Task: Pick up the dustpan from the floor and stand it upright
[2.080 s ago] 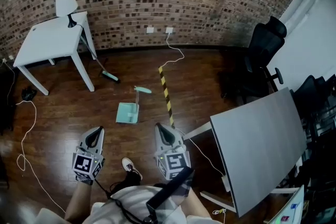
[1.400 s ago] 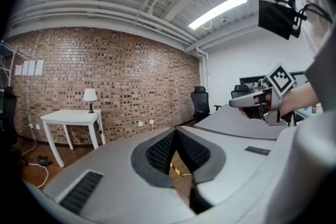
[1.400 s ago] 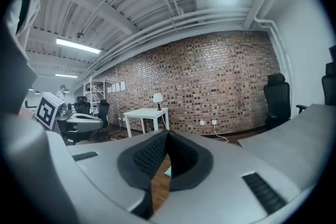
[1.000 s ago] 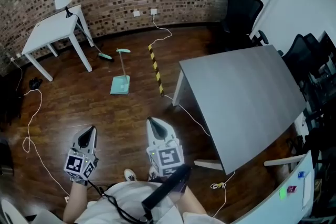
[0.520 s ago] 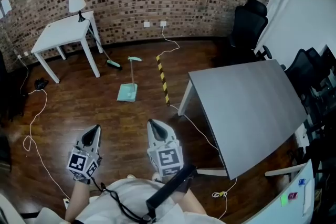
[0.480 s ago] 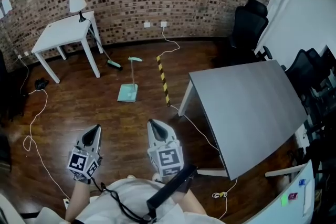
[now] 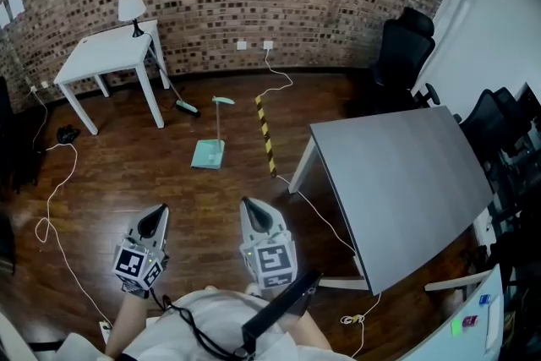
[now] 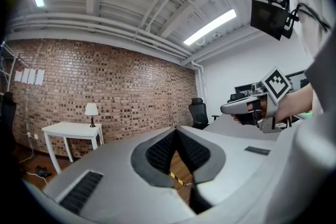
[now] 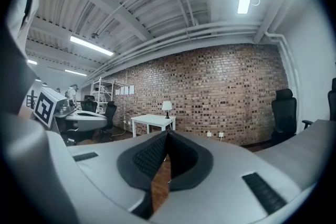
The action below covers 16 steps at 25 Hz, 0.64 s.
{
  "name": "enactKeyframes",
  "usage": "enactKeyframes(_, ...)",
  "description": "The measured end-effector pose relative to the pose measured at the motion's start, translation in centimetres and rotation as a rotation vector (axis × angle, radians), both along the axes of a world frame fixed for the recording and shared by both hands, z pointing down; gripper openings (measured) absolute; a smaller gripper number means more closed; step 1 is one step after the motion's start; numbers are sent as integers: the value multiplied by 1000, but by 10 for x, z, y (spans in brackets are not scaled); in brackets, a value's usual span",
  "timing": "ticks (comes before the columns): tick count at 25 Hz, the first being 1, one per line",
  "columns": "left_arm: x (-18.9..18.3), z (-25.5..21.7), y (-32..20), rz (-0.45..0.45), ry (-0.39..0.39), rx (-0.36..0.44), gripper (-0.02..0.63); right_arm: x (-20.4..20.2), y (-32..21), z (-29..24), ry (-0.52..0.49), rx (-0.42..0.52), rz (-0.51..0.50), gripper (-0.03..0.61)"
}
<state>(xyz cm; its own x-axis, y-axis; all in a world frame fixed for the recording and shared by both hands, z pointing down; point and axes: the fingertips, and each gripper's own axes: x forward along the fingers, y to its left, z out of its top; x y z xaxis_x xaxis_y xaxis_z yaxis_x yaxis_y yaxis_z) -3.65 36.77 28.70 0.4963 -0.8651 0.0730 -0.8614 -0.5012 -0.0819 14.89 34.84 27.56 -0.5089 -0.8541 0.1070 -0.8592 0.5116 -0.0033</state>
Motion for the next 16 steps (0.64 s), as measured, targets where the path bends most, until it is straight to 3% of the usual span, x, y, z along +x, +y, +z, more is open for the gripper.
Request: enactKeyframes(16, -9, 0, 5, 8, -2, 7, 3, -13, 3, -9, 1, -6, -10, -23)
